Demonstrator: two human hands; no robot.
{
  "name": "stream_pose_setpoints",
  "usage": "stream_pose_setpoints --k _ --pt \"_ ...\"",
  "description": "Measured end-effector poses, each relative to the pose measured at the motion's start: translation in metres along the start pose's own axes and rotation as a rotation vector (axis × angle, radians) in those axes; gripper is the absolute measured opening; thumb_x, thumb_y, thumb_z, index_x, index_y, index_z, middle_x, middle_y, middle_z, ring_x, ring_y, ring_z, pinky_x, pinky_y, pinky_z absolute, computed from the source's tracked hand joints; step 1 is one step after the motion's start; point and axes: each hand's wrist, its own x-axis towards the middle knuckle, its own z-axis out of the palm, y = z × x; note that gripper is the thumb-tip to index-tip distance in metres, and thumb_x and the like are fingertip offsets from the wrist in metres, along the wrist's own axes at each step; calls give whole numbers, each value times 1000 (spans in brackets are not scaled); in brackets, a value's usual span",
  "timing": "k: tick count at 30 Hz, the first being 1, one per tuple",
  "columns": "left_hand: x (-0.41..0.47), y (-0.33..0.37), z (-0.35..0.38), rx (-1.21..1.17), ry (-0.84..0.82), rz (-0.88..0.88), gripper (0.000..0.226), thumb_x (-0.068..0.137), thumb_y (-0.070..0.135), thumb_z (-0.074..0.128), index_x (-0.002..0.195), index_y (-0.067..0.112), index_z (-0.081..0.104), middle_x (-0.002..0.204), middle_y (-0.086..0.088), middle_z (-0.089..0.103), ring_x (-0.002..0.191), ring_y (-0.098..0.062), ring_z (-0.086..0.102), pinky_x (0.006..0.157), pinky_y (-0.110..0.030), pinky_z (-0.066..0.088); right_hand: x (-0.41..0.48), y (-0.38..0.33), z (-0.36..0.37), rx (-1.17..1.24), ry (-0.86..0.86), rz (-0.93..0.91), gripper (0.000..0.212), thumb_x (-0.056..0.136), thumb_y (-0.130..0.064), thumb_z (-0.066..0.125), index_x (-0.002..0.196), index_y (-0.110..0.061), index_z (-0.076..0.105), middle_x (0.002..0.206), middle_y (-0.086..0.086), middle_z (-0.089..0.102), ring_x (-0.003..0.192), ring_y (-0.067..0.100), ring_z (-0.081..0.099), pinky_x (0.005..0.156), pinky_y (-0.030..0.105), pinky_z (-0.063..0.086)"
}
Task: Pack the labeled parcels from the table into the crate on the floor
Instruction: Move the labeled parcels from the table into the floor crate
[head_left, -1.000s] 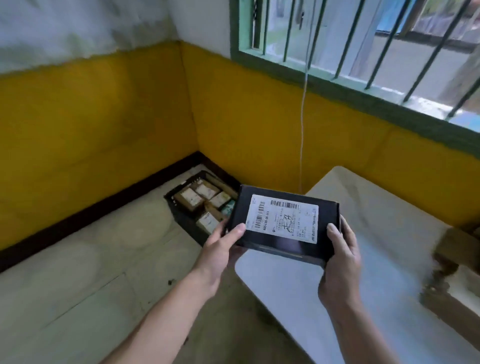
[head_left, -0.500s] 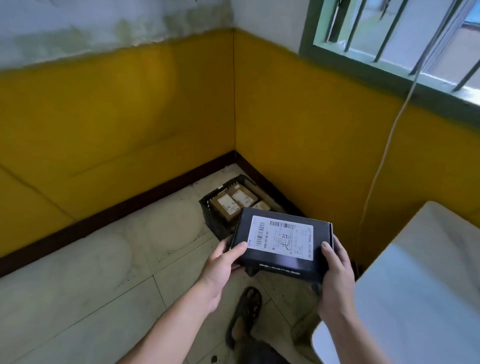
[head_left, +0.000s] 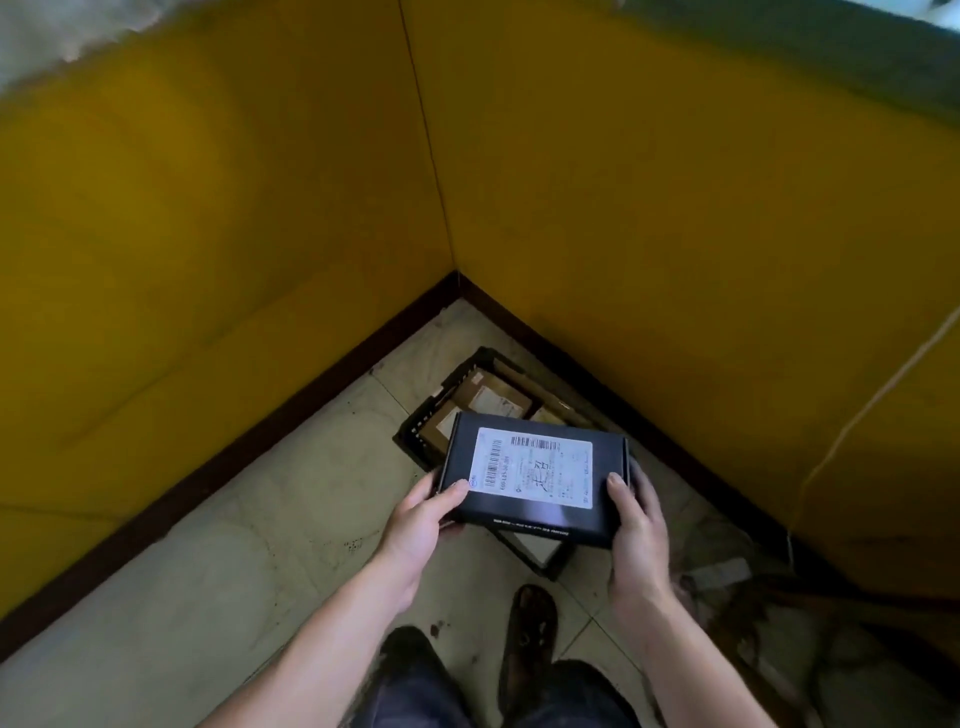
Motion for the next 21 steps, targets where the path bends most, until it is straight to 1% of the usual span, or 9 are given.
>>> stream_pose_setpoints --k 3,6,8,11,14,16,18,20,21 --pt "38 15 -11 62 20 -25 34 93 28 64 127 31 62 111 12 74 109 -13 66 93 -31 50 23 -5 32 -15 10 32 36 92 -36 62 121 -56 54 115 -18 65 88 -1 69 66 13 52" --pt "81 32 -27 171 36 -37 45 93 29 64 137 33 54 117 16 69 115 -12 61 102 -36 46 47 0 67 -40 40 69 45 96 -34 57 137 -48 46 125 -9 61 109 12 62 97 40 50" --pt "112 43 -39 249 10 -41 54 95 25 63 145 33 45 132 9 61 121 -14 56 108 -38 41 63 9 92 -56 116 81 46 97 -33 56 139 -45 43 122 -8 57 114 19 58 104 50 45" --pt "160 55 -57 361 -78 -43 55 97 23 61 147 31 41 138 7 55 120 -12 52 100 -31 40 85 28 131 -73 296 45 36 95 -32 58 127 -44 47 117 -7 59 107 18 60 97 47 49" --pt "216 66 -77 449 -152 -79 52 97 18 59 146 28 41 137 5 56 124 -16 51 104 -36 40 112 57 168 -69 432 45 28 94 -30 62 119 -39 52 117 -4 62 98 5 59 82 30 50" --pt "251 70 -89 508 -178 -97 51 96 15 59 143 28 42 131 6 56 119 -15 52 102 -36 42 131 78 191 -67 496 74 29 93 -27 62 121 -35 56 121 -3 61 96 2 58 73 20 46" --pt "286 71 -97 576 -208 -91 49 95 13 61 137 31 45 126 9 55 115 -13 52 102 -38 45 148 97 210 -95 538 106 36 94 -25 62 129 -31 56 127 -3 59 104 9 59 82 26 51" --pt "321 67 -101 618 -245 -96 38 94 12 62 118 39 52 117 14 59 111 -12 56 96 -36 50 169 116 223 -117 532 123 41 95 -22 59 134 -32 53 132 -3 59 117 17 57 100 41 48" --pt "339 63 -101 639 -269 -93 35 94 12 62 109 42 54 112 17 61 108 -10 58 92 -32 51 180 125 227 -126 531 133 42 96 -22 57 134 -35 52 132 -4 58 119 17 55 103 44 46"
